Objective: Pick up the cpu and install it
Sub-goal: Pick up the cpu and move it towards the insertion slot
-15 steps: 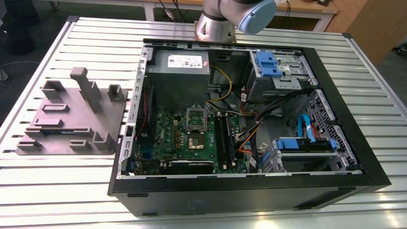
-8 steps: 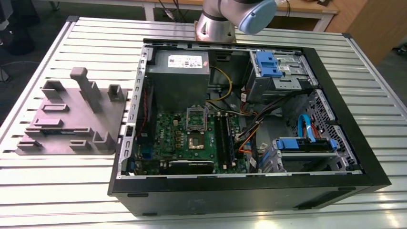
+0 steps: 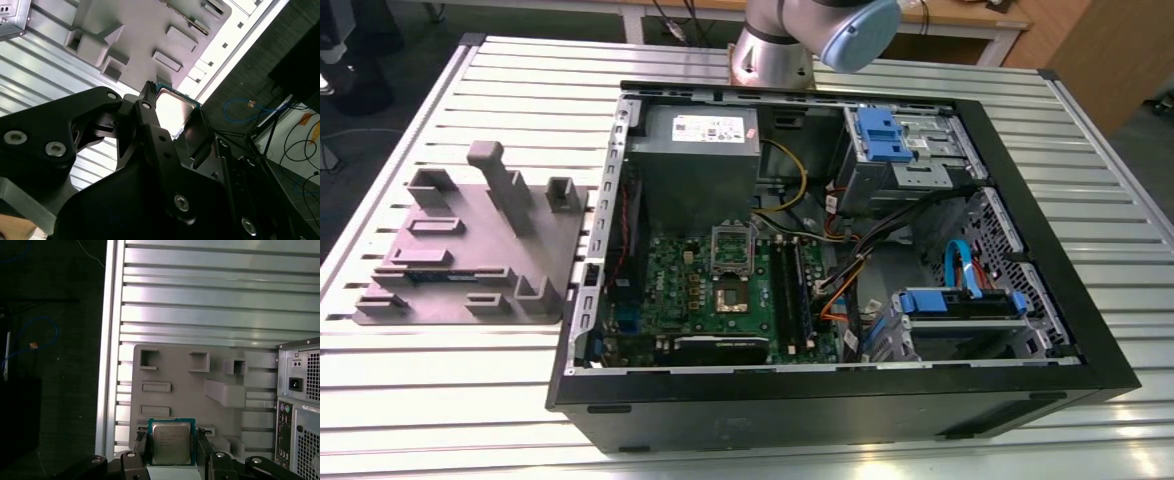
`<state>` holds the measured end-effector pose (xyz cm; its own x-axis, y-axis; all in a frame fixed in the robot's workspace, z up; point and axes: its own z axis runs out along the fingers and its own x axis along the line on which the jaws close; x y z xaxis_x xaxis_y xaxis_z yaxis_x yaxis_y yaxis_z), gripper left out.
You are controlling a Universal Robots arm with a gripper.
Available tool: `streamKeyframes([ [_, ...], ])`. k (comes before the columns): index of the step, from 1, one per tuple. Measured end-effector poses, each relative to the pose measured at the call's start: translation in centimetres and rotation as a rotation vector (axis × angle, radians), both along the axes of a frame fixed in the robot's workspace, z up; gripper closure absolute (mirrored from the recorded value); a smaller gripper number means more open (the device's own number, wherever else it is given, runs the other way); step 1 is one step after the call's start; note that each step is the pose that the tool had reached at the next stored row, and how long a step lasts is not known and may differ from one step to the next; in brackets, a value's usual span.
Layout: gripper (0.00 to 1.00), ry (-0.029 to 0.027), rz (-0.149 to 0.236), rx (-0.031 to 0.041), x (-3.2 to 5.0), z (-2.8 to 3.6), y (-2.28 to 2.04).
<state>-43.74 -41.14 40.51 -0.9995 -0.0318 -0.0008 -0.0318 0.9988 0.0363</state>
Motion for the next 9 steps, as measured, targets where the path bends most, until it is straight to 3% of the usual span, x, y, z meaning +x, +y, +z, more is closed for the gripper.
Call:
streamKeyframes([
  [9,0.53,-0.0001,0.0,0.0001,0.68,-0.01,0.0],
])
